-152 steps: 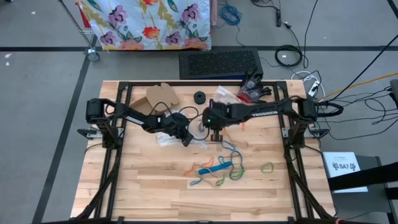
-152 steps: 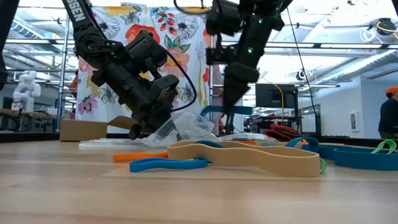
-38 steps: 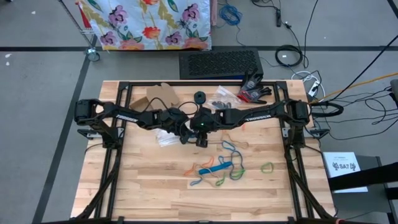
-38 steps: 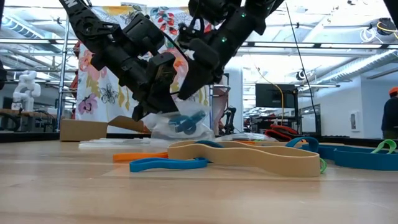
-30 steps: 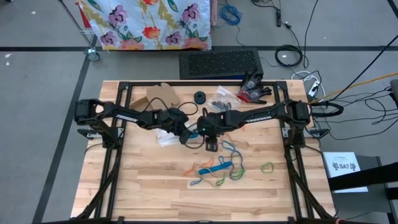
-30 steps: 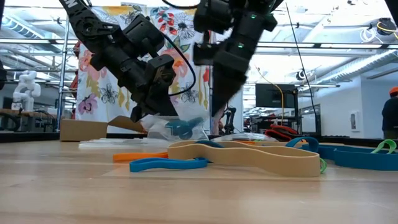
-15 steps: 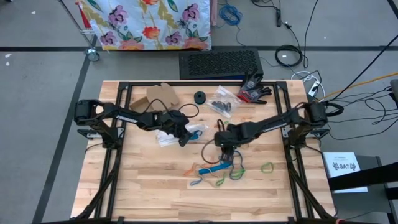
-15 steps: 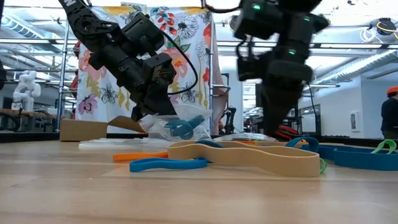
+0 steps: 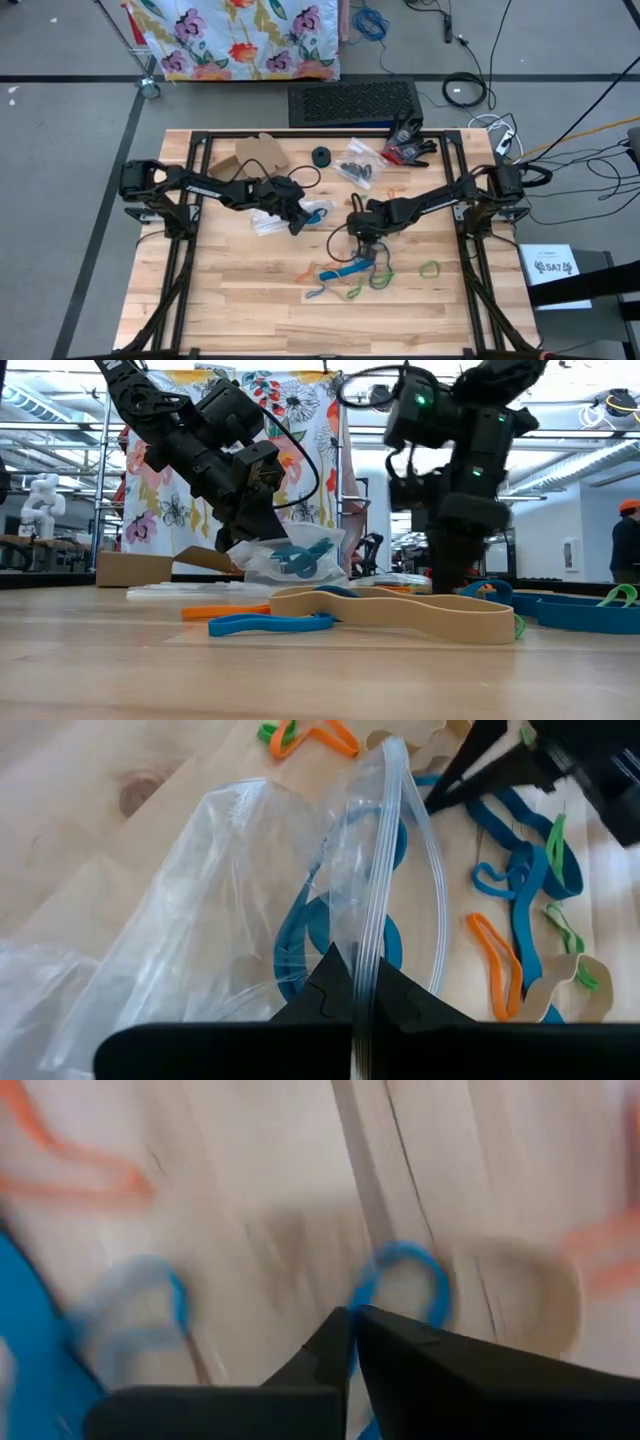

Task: Sort rubber bands
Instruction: Put the blue rubber band into the transparent zip bag

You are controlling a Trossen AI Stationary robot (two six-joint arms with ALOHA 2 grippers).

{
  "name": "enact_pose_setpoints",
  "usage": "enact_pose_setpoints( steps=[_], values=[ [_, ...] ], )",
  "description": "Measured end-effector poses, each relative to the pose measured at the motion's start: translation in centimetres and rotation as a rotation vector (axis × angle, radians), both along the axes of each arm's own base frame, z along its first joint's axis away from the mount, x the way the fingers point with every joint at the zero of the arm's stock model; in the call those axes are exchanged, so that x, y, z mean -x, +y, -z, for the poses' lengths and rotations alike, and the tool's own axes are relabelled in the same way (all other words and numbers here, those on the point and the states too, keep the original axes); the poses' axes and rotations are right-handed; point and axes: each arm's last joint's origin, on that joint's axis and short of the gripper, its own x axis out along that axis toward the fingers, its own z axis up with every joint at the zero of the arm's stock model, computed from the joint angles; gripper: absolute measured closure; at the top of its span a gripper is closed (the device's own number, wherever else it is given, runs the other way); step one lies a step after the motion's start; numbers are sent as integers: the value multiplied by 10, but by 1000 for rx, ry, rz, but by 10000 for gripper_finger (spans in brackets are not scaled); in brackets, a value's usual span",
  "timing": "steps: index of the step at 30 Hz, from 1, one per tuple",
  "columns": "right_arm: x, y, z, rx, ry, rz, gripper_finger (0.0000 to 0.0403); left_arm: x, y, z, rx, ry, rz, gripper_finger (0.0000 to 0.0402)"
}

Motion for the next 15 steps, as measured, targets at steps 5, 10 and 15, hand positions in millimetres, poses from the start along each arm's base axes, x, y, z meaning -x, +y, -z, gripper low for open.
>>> enact_pose_setpoints(
  steps=[5,10,15],
  values=[
    [-32,2,-43,53,-221,-128,401,0,0,0,1,3,-1,402],
    [-57,-2,-76,144,-430,-237,402,0,0,0,2,4,-2,402],
    [-66,-19,-81,241,-491,-232,402,0,-1,0,22,3,-12,402]
  ],
)
